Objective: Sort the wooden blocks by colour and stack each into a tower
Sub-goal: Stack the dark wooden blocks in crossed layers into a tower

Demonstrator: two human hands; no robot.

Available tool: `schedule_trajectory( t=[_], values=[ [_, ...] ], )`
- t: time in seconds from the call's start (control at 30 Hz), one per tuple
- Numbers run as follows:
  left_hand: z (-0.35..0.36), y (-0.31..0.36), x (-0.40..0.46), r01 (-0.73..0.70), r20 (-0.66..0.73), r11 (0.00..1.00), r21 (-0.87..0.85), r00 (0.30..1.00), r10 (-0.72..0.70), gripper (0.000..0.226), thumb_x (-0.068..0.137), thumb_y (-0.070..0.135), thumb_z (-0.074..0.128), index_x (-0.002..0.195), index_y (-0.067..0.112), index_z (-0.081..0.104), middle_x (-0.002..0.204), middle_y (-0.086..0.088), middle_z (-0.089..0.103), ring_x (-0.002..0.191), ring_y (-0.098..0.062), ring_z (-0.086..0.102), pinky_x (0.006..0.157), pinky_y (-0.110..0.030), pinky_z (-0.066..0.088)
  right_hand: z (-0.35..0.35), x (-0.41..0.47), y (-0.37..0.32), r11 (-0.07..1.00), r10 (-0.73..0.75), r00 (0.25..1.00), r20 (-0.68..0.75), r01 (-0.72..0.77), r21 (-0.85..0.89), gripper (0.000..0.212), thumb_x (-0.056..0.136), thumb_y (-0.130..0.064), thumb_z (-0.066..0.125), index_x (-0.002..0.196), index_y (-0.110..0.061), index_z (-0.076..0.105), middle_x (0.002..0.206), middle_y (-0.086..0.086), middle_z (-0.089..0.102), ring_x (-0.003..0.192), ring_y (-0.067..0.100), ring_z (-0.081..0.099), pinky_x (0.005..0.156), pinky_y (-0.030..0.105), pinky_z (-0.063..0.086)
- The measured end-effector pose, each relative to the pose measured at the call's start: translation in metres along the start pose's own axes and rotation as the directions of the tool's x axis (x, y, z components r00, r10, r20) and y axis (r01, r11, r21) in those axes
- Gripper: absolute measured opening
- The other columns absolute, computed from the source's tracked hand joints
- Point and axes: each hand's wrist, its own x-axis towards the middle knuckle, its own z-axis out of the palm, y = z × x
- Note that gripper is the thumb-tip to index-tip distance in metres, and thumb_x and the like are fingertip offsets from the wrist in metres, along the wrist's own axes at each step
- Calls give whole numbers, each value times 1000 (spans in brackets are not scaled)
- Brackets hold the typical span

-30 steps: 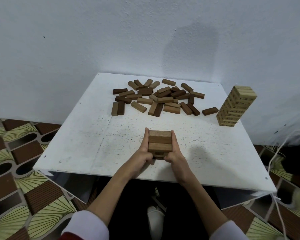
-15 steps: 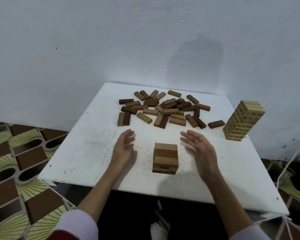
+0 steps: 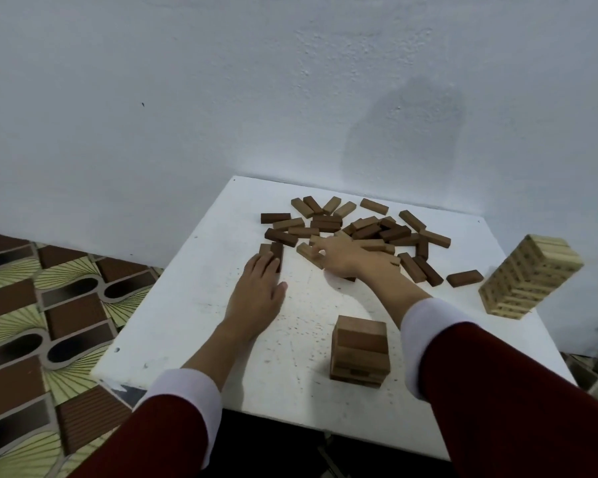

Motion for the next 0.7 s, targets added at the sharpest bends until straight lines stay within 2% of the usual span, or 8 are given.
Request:
schedule_trajectory(
  t=[0.1, 0.17, 0.2, 0.3, 0.43, 0.53, 0.6, 0.7],
  values=[
    [-6, 1, -8, 18, -58, 996, -82, 998, -23, 44, 96, 29, 46, 134, 6, 48, 143, -4, 41, 131, -20, 27, 104, -32, 33, 12, 18, 3, 994, 15, 1000, 15, -13, -105, 27, 95, -6, 35, 114, -2, 54, 132, 15, 47, 120, 30, 46, 100, 40, 39],
    [-9, 1, -15, 22, -80, 992, -126, 996, -32, 40, 95, 25, 50, 130, 6, 52, 139, -4, 45, 124, -21, 30, 101, -32, 34, 15, 19, 0, 997, 10, 1000, 0, -10, -78, 25, 94, -8, 36, 92, 1, 59, 133, 15, 45, 124, 32, 44, 99, 41, 39],
    [-10, 0, -19, 23, -90, 988, -152, 995, -37, 38, 94, 22, 51, 129, 6, 53, 136, -4, 46, 121, -21, 31, 100, -33, 35, 15, 16, -3, 998, -1, 1000, -4, 1, -57, 29, 95, -10, 37, 90, 4, 63, 133, 16, 45, 123, 32, 44, 97, 38, 40],
    [-11, 1, -30, 6, -99, 976, -219, 995, -28, 36, 90, 19, 57, 124, 7, 58, 130, -3, 49, 115, -17, 30, 96, -28, 35, 17, 5, -13, 997, -38, 998, 56, 35, 68, 30, 90, 1, 43, 107, -1, 68, 124, 12, 55, 109, 23, 52, 77, 24, 41],
    [-16, 4, -41, 16, -95, 943, -332, 994, -50, 32, 82, 16, 66, 114, 13, 63, 125, -1, 42, 111, -8, 24, 95, -28, 34, 22, -4, -22, 959, -61, 995, 82, 36, 280, 32, 88, 8, 44, 103, -2, 70, 116, 10, 64, 105, 20, 61, 86, 26, 48],
    [-20, 3, -44, 52, -111, 917, -396, 988, -104, 28, 78, 13, 70, 105, 17, 65, 117, 6, 38, 108, -10, 26, 94, -30, 38, 22, -7, -23, 928, -45, 994, 101, 4, 371, 31, 86, 12, 44, 99, -1, 69, 109, 14, 66, 101, 22, 63, 85, 30, 50],
    [-22, 0, -46, 91, -47, 886, -454, 991, -126, 35, 73, 18, 74, 106, 18, 62, 118, 6, 37, 111, -14, 32, 92, -31, 44, 20, -11, -24, 920, -54, 991, 124, 0, 393, 31, 86, 13, 44, 102, 0, 67, 107, 15, 66, 96, 22, 64, 85, 31, 51],
    [-27, -5, -46, 168, 100, 824, -541, 986, -135, 72, 59, 33, 79, 125, 20, 50, 125, 6, 29, 112, -21, 45, 92, -31, 49, 23, -16, -26, 928, -63, 987, 148, 4, 372, 34, 83, 13, 50, 112, -1, 60, 108, 14, 63, 96, 22, 62, 86, 33, 52]
  ],
)
